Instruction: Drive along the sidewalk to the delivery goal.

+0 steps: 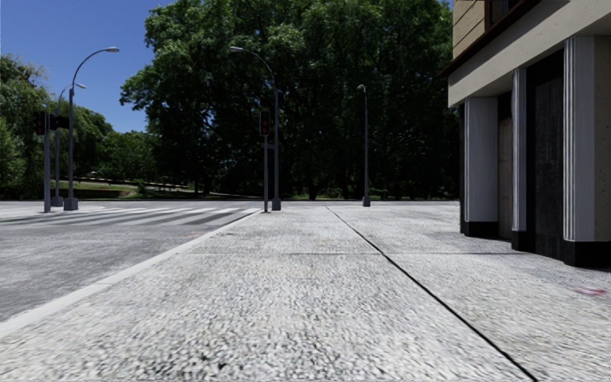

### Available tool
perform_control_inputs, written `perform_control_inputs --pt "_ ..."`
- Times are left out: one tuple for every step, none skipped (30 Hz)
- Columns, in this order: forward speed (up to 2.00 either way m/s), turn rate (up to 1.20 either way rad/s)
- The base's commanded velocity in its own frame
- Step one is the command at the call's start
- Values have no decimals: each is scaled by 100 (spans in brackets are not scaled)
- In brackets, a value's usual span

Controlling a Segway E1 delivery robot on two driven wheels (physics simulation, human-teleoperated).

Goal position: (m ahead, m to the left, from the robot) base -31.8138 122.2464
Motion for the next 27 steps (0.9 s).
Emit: perform_control_inputs --pt "200 18" --pt "200 18" --pt "200 18" --pt "200 18" --pt "200 18" --pt "200 18" --pt "200 18" --pt "200 18" --pt "200 18" --pt "200 14" --pt "200 14" --pt "200 12" --pt "200 12" --pt "200 12" --pt "200 13" --pt "200 14" --pt "200 14" --pt "200 14" --pt "200 14" --pt "200 14" --pt "200 14" --pt "200 14" --pt "200 16" --pt "200 18" --pt "200 19" --pt "200 19" --pt "200 19"
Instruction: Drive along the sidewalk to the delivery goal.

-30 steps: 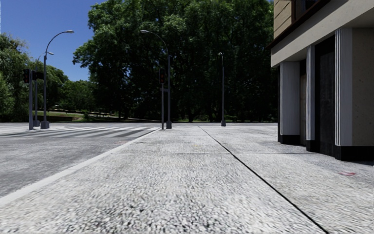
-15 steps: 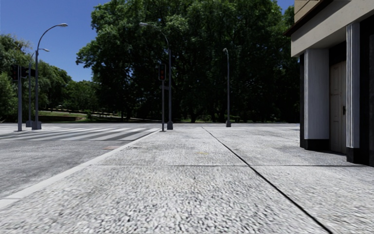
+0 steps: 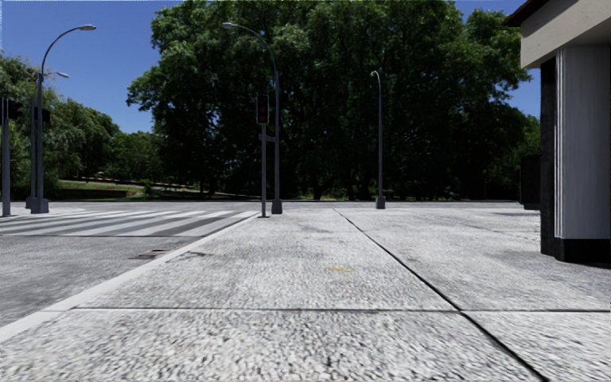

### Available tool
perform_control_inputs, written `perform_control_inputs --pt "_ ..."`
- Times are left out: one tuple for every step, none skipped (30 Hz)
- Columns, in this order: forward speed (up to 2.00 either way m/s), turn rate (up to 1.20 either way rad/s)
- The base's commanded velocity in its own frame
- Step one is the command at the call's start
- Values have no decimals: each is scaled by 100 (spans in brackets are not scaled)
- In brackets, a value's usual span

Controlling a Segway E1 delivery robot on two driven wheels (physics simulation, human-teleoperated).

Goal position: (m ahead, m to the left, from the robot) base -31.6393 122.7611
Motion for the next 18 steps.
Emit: perform_control_inputs --pt "200 19" --pt "200 19" --pt "200 18" --pt "200 9" --pt "200 2" --pt "200 2" --pt "200 0" --pt "200 0" --pt "200 0" --pt "200 0" --pt "200 0" --pt "200 0" --pt "200 0" --pt "200 0" --pt "200 0" --pt "200 0" --pt "200 0" --pt "200 0"
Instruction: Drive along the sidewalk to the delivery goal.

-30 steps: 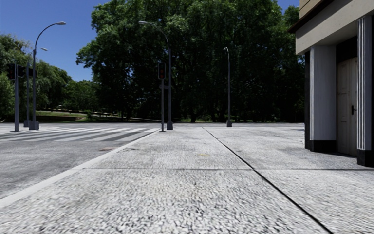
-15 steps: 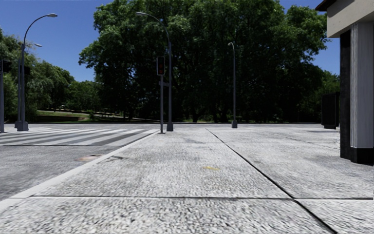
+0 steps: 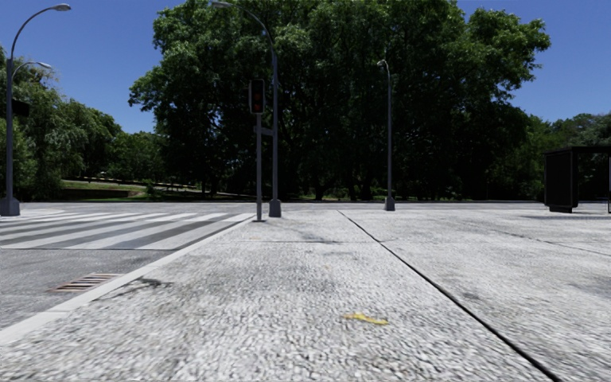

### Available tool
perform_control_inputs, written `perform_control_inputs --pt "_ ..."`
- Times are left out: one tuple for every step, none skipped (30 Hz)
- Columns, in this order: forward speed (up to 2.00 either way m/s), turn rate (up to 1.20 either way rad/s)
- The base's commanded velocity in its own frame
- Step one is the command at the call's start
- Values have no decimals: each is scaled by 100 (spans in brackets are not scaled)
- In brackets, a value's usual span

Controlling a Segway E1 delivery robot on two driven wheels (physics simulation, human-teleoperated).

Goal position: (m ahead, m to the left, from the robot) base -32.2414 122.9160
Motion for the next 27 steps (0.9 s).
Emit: perform_control_inputs --pt "200 0" --pt "200 0" --pt "200 0" --pt "200 0" --pt "200 0" --pt "200 0" --pt "200 0" --pt "200 0" --pt "200 0" --pt "200 0" --pt "200 0" --pt "200 0" --pt "200 0" --pt "200 0" --pt "200 0" --pt "200 0" --pt "200 0" --pt "200 0" --pt "200 0" --pt "200 7" --pt "200 12" --pt "200 12" --pt "200 13" --pt "200 14" --pt "200 14" --pt "200 16" --pt "200 17"
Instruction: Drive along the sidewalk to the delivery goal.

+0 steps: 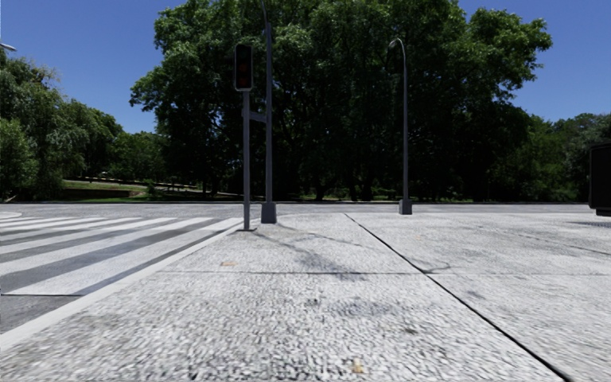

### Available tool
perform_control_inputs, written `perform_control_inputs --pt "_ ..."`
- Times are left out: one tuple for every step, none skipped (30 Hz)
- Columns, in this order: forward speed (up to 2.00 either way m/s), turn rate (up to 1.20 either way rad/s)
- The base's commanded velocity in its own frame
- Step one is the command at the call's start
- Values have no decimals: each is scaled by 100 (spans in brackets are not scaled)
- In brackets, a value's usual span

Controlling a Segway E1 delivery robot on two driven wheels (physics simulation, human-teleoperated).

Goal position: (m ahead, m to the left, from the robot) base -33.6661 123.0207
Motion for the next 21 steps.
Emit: perform_control_inputs --pt "200 17" --pt "200 17" --pt "200 18" --pt "200 19" --pt "200 22" --pt "200 25" --pt "200 26" --pt "200 26" --pt "200 26" --pt "200 26" --pt "200 27" --pt "200 27" --pt "200 27" --pt "200 27" --pt "200 29" --pt "200 30" --pt "200 30" --pt "200 31" --pt "200 31" --pt "200 31" --pt "200 31"
